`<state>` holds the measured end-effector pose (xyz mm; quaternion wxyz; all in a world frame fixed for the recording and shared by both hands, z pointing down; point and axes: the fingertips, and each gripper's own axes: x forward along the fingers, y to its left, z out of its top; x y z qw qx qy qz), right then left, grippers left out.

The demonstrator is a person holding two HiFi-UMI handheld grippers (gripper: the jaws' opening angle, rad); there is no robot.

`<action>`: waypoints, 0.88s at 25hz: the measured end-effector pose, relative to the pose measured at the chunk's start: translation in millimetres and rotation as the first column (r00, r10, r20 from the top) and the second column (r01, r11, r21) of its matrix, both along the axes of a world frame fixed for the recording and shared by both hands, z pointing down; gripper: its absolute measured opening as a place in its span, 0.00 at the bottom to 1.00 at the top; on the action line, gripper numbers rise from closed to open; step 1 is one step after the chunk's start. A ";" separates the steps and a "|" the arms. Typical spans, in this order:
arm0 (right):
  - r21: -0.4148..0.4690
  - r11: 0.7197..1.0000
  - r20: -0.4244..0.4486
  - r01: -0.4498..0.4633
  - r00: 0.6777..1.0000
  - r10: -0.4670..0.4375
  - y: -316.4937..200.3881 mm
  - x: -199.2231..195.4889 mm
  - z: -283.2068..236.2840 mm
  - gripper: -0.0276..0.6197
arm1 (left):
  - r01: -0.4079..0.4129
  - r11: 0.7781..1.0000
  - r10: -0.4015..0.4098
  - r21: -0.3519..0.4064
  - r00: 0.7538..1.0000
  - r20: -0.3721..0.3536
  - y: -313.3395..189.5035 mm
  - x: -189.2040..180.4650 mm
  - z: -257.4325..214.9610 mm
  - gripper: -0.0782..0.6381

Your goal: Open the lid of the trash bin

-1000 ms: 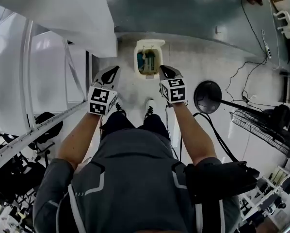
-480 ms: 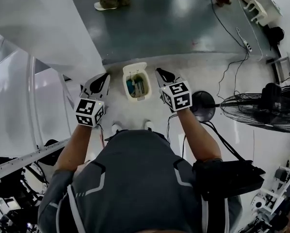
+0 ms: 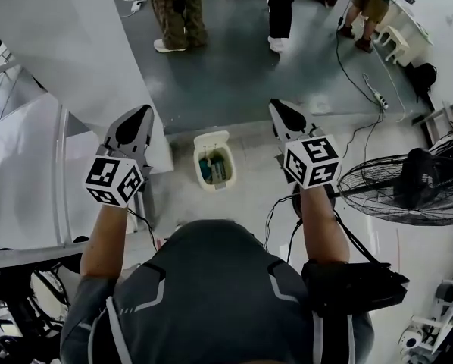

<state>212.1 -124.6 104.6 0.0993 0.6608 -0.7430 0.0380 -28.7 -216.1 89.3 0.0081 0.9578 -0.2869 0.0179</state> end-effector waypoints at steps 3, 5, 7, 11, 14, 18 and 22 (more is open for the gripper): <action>0.066 0.998 -0.001 -0.018 1.000 0.018 5.8 8.3 -32.1 0.09 | 0.033 0.999 -0.033 0.006 0.999 -0.018 0.6 -12.2 -17.8 0.12; 0.095 0.995 -0.010 -0.027 1.000 0.028 10.1 13.3 -47.2 0.09 | 0.052 0.999 -0.052 0.007 0.998 -0.031 0.4 -20.5 -25.5 0.12; 0.115 0.993 -0.020 -0.036 0.999 0.038 12.2 18.6 -58.7 0.09 | 0.093 0.995 -0.093 0.026 0.996 -0.012 -5.4 -28.8 -29.0 0.12; 0.138 0.989 -0.015 -0.051 0.998 0.053 12.9 26.8 -70.6 0.09 | 0.183 0.980 -0.186 0.077 0.982 0.034 -20.8 -40.8 -34.6 0.12; 0.153 0.986 -0.008 -0.064 0.998 0.066 9.7 29.1 -76.6 0.09 | 0.205 0.975 -0.204 0.082 0.979 -0.025 -21.0 -46.8 -44.9 0.12; 0.172 0.982 0.008 -0.074 0.997 0.074 4.9 26.2 -82.4 0.09 | 0.252 0.966 -0.249 0.056 0.966 -0.064 -23.7 -53.9 -49.2 0.12; 0.187 0.980 -0.002 -0.062 0.998 0.064 2.2 20.3 -87.8 0.09 | 0.207 0.976 -0.203 0.062 0.977 -0.065 -16.8 -46.7 -54.6 0.12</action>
